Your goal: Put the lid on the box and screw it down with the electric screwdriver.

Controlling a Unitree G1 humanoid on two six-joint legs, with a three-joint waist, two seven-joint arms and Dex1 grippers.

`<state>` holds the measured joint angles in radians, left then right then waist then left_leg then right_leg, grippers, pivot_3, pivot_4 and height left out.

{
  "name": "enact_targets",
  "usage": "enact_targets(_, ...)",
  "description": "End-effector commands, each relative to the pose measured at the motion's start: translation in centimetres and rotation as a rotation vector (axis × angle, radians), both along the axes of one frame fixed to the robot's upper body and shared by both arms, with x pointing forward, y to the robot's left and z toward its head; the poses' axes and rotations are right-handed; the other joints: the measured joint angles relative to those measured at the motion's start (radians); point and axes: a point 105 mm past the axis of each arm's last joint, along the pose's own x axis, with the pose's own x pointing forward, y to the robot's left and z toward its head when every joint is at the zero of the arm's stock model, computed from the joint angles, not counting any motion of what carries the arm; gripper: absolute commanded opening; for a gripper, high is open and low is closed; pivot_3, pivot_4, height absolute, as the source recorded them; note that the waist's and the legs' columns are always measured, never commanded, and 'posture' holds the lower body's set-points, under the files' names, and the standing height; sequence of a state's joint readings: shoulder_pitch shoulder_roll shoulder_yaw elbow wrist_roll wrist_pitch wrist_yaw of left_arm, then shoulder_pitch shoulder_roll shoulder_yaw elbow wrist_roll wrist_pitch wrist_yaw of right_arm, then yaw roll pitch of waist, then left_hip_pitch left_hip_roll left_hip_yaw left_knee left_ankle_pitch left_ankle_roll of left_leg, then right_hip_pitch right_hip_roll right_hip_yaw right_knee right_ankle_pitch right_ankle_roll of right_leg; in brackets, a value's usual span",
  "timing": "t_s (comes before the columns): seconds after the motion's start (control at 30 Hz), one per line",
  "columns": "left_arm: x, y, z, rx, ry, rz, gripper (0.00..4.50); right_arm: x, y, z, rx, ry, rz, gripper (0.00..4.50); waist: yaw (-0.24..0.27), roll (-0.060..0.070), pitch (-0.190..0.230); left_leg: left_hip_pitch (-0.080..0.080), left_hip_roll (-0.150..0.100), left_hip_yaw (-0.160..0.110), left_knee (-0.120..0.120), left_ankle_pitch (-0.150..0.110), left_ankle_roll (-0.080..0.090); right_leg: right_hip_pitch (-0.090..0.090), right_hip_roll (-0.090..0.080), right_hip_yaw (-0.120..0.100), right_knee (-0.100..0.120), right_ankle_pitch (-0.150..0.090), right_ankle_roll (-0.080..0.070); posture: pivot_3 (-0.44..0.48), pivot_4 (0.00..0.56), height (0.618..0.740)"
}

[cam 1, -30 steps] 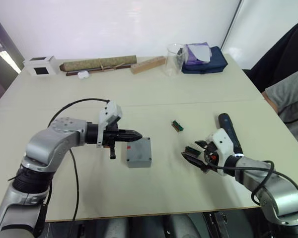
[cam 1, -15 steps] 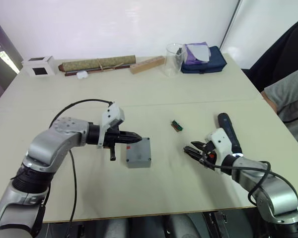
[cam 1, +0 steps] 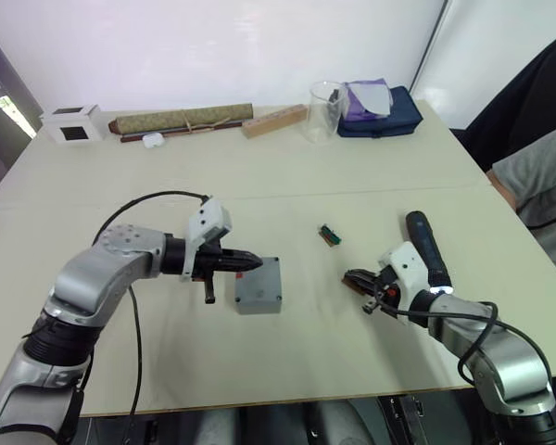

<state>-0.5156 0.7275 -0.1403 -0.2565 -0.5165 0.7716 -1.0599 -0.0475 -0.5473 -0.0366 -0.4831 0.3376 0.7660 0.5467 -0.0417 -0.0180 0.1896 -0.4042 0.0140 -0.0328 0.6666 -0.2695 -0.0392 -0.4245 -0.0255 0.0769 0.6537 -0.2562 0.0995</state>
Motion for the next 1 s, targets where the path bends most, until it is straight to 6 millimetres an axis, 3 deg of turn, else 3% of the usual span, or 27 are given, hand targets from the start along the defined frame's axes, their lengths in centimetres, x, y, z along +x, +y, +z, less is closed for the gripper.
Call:
enact_targets(0.03, 0.1, -0.1, 0.6, -0.008, -0.037, -0.004, 0.0, 0.1, 0.2, 1.0, -0.001, -0.042, 0.014, 0.12, 0.0, 0.0, 0.0, 0.0, 0.0, 0.0, 0.0, 0.0, 0.0, 0.0, 0.0, 0.0, 0.0, 0.0, 0.0, 0.0, 0.15, 0.74)
enact_targets(0.6, 0.4, 0.1, 0.0, -0.021, -0.024, 0.012, 0.0, -0.1, 0.1, 3.4, 0.008, -0.084, 0.047, 0.12, 0.0, 0.0, 0.0, 0.0, 0.0, 0.0, 0.0, 0.0, 0.0, 0.0, 0.0, 0.0, 0.0, 0.0, 0.0, 0.0, 0.15, 0.74)
enact_targets(1.0, 0.7, 0.3, -0.7, -0.017, -0.025, 0.018, 0.0, -0.4, -0.4, 2.2, -0.056, -0.043, 0.057, 0.12, 0.001, 0.0, 0.0, 0.0, 0.0, 0.0, 0.0, 0.0, 0.0, 0.0, 0.0, 0.0, 0.0, 0.0, 0.0, 0.0, 0.15, 0.74)
